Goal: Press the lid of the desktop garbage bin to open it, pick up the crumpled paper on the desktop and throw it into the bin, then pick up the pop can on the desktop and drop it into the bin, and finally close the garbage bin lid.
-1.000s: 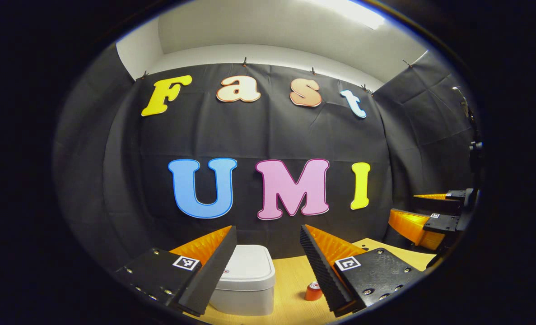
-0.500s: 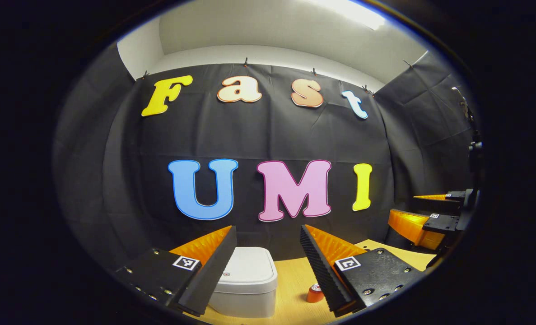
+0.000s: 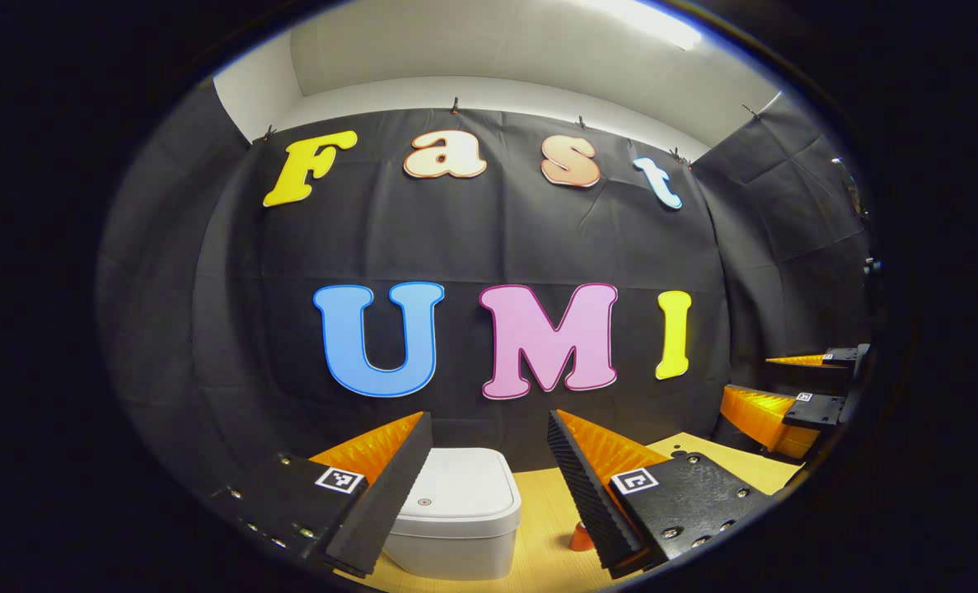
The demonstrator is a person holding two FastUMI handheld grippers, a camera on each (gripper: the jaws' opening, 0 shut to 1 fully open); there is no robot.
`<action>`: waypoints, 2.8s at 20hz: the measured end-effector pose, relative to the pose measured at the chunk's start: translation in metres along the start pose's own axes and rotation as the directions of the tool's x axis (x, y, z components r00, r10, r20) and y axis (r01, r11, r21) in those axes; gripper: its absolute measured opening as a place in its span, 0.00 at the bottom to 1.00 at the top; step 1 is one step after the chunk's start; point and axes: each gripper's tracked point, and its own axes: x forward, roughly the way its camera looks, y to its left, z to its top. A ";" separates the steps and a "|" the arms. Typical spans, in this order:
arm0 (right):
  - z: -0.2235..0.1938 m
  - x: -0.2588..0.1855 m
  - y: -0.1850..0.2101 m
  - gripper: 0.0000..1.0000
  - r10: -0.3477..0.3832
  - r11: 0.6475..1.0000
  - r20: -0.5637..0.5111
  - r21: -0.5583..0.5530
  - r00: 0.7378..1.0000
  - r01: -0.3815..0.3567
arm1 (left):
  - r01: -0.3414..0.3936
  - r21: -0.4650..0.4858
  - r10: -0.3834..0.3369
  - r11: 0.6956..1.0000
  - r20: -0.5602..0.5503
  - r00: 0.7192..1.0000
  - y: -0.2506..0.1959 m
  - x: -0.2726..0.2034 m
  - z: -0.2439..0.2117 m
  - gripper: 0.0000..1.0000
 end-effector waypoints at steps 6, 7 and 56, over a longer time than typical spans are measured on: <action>-0.001 0.002 0.001 0.98 0.009 1.000 0.004 0.004 1.000 -0.010 | -0.024 0.011 0.025 1.000 -0.042 0.999 0.013 0.018 -0.014 0.84; -0.002 0.002 0.000 0.98 0.009 1.000 0.001 0.006 1.000 -0.009 | -0.027 0.014 0.028 1.000 -0.054 0.998 0.016 0.023 -0.019 0.77; -0.022 -0.024 -0.024 0.98 -0.037 0.999 -0.079 0.005 0.996 0.038 | 0.029 -0.017 -0.029 0.999 -0.019 0.999 0.023 0.057 0.031 0.01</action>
